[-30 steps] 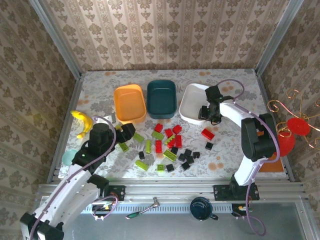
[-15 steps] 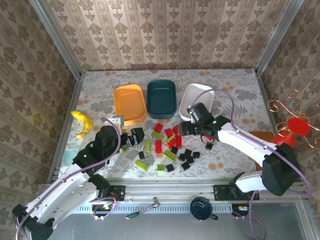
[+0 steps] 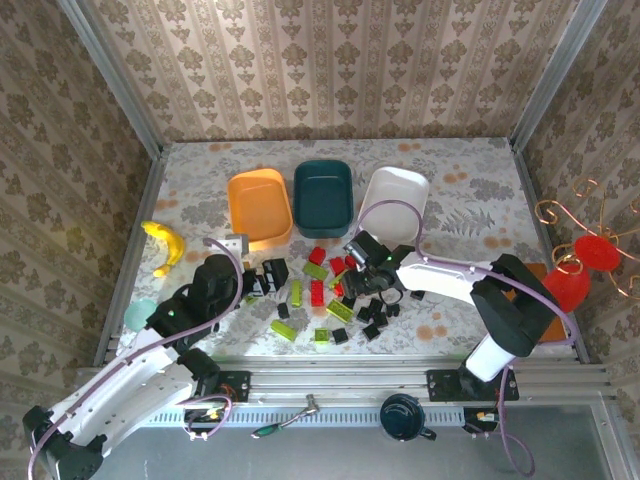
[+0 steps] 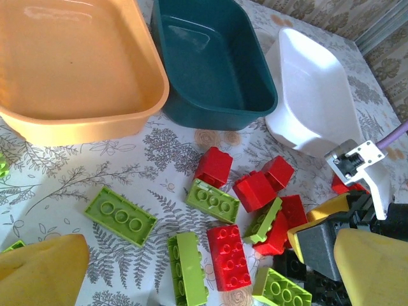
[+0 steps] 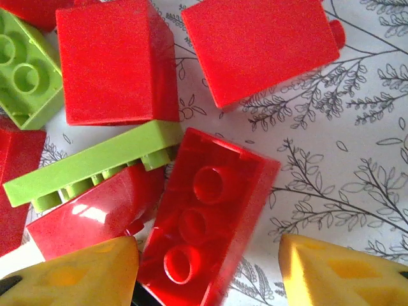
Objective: Sort the legos into containers by color
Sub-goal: Pick up the lego from the center of the table, then place the lego in the container.
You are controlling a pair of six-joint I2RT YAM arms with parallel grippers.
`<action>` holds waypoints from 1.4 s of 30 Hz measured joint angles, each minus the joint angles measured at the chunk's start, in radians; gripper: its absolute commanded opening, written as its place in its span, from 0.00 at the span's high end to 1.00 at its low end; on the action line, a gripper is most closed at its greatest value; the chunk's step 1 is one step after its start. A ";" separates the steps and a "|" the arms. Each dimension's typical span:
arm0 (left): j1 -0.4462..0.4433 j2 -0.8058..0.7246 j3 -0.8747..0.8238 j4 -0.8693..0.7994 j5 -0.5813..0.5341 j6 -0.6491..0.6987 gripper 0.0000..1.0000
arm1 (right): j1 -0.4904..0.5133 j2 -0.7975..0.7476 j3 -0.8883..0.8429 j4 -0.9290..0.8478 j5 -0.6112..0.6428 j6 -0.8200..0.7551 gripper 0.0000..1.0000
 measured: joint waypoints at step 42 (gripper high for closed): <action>-0.048 -0.077 -0.018 -0.043 -0.066 -0.010 0.02 | -0.414 0.052 0.296 0.006 -0.004 0.002 0.70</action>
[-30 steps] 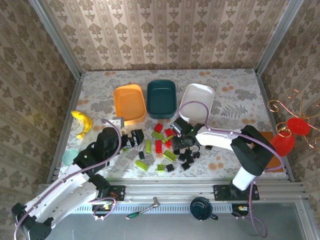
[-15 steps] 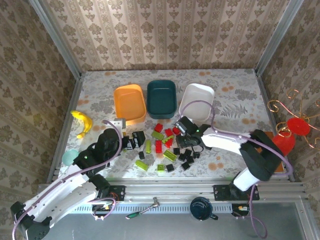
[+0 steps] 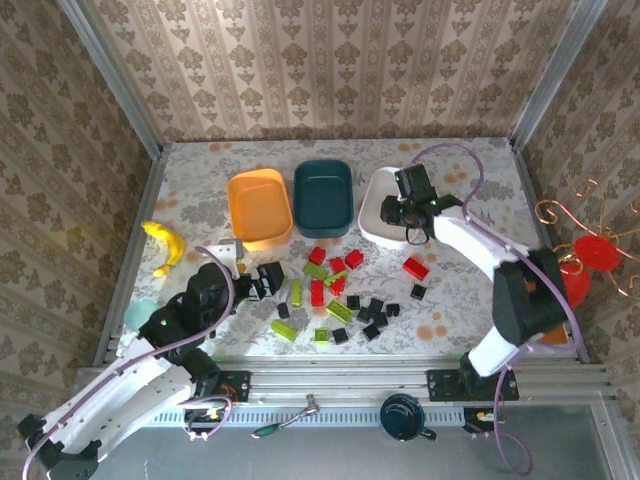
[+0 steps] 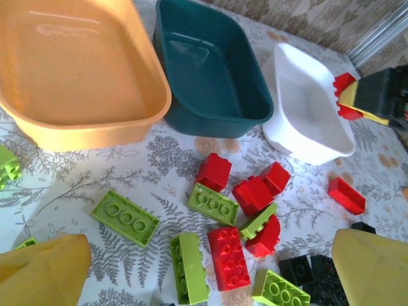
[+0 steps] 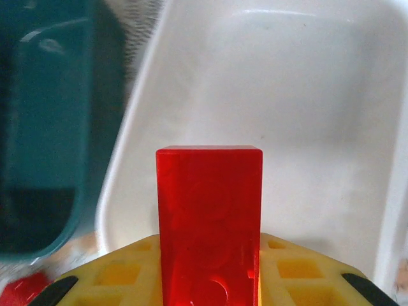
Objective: Sort the legos into containers by color
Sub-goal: Place the lego in the container, then pick up the lego from the middle-left of the table.
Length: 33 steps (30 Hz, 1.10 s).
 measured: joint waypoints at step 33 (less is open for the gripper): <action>0.208 0.368 -0.074 -0.096 -0.060 -0.090 0.09 | 0.192 -0.272 -0.269 0.106 -0.038 0.000 0.25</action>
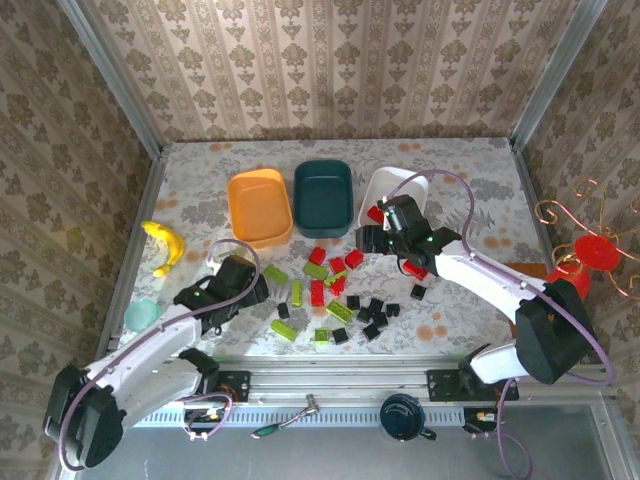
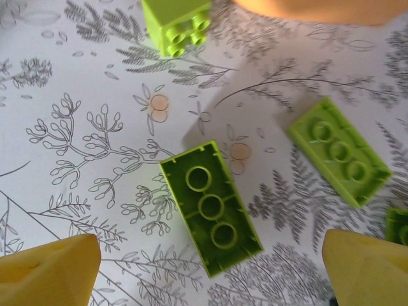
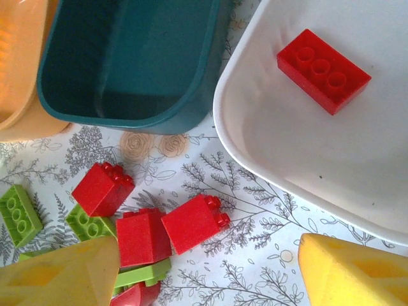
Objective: Sort the legos into containers by color
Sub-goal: Pick up the lego from the middle-left of the table.
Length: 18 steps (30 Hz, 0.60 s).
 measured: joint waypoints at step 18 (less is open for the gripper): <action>0.079 0.279 0.003 0.170 0.095 0.043 0.42 | 0.000 -0.040 -0.031 0.012 0.000 0.000 0.25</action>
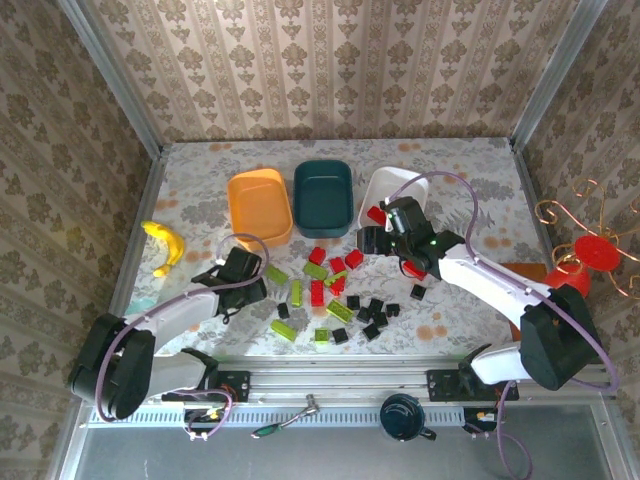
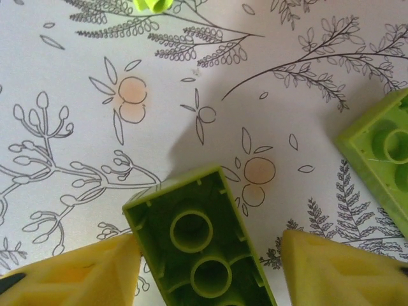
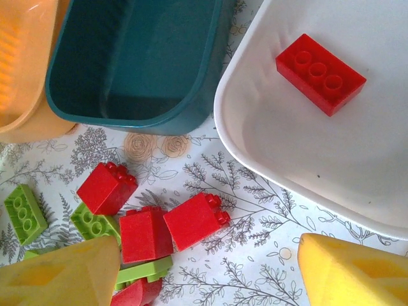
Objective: Sort the legos into containers by color
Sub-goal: Pick up the lego from the middle-left of the table.
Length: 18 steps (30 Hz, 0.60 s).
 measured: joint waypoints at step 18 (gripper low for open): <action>-0.079 -0.267 -0.027 -0.133 -0.009 -0.006 0.78 | 0.000 -0.036 -0.046 0.020 0.005 0.023 0.24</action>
